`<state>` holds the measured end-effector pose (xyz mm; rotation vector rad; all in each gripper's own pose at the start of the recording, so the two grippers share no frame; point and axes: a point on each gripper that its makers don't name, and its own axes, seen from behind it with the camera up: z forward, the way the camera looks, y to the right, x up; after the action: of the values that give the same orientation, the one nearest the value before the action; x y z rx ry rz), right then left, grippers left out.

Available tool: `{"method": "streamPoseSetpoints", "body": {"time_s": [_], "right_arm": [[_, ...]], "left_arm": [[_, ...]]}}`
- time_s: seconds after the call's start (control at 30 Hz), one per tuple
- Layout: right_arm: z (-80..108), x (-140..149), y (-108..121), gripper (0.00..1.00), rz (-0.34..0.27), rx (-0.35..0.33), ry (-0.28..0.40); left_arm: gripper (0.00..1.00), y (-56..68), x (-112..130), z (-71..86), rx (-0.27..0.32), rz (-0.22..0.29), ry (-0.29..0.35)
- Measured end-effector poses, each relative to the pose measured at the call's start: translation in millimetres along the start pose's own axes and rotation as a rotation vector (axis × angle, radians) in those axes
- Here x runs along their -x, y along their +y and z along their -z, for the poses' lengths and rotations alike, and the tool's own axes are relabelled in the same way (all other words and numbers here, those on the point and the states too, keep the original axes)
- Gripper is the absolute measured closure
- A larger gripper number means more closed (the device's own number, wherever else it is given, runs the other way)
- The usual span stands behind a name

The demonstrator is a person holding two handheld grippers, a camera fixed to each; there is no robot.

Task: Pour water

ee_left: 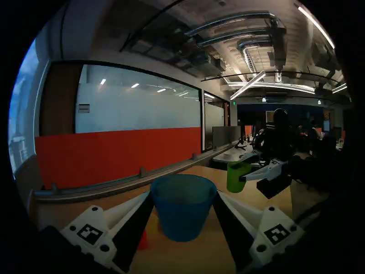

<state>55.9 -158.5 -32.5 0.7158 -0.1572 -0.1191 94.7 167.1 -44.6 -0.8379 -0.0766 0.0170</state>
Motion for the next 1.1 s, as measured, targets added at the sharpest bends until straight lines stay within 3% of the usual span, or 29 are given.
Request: {"method": "streamPoseSetpoints", "body": {"time_s": [0.4, 1.1], "right_arm": [[-4.3, -3.2, -2.2, 0.09, 0.017, -0.005, 0.015], [-36.1, 1.9, -36.0, 0.09, -0.033, -0.108, 0.049]], "left_arm": [[0.13, -5.4, 0.5, -4.7, -0.009, -0.049, -0.003], [0.13, -2.5, -18.4, -17.9, -0.024, -0.258, 0.026]]}}
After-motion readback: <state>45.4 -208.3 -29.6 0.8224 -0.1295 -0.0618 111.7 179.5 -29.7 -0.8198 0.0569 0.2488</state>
